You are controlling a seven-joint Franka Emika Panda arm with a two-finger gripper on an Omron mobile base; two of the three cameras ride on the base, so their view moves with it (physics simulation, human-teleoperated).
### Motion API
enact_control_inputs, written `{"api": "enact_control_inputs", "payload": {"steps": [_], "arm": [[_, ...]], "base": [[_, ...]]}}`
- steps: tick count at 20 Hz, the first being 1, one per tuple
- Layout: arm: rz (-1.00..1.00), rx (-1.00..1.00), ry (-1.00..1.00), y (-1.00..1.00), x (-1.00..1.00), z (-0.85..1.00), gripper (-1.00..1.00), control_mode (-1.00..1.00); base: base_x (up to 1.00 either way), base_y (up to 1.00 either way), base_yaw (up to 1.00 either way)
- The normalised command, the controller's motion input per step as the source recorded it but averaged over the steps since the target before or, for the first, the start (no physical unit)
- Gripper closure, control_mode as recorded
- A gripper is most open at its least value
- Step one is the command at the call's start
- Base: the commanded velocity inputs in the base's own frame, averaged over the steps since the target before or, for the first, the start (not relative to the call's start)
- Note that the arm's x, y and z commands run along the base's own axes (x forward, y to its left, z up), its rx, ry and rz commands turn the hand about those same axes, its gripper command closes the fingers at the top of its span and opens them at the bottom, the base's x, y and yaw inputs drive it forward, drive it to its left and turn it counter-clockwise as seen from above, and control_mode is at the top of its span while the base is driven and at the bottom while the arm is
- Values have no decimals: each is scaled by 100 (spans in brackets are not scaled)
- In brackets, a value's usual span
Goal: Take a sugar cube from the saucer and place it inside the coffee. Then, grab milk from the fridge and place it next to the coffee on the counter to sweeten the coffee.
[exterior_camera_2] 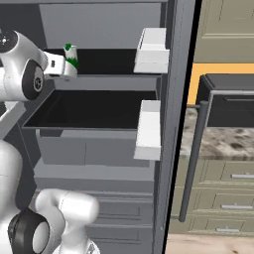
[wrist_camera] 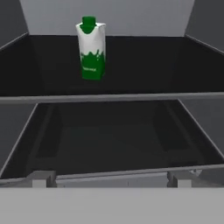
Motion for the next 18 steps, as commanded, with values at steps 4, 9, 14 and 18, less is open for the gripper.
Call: {"api": "enact_control_inputs", "payload": {"steps": [4, 9, 14, 18], "arm": [[-11, 2, 0, 21, 86, 42, -100, -100], [-8, 5, 0, 31, 65, 17, -100, -100], [6, 9, 0, 0, 47, -16, -100, -100], [0, 0, -2, 11, 78, -1, -100, -100]], "base": [[0, 0, 0], [0, 0, 0], [0, 0, 0], [0, 0, 0]]}}
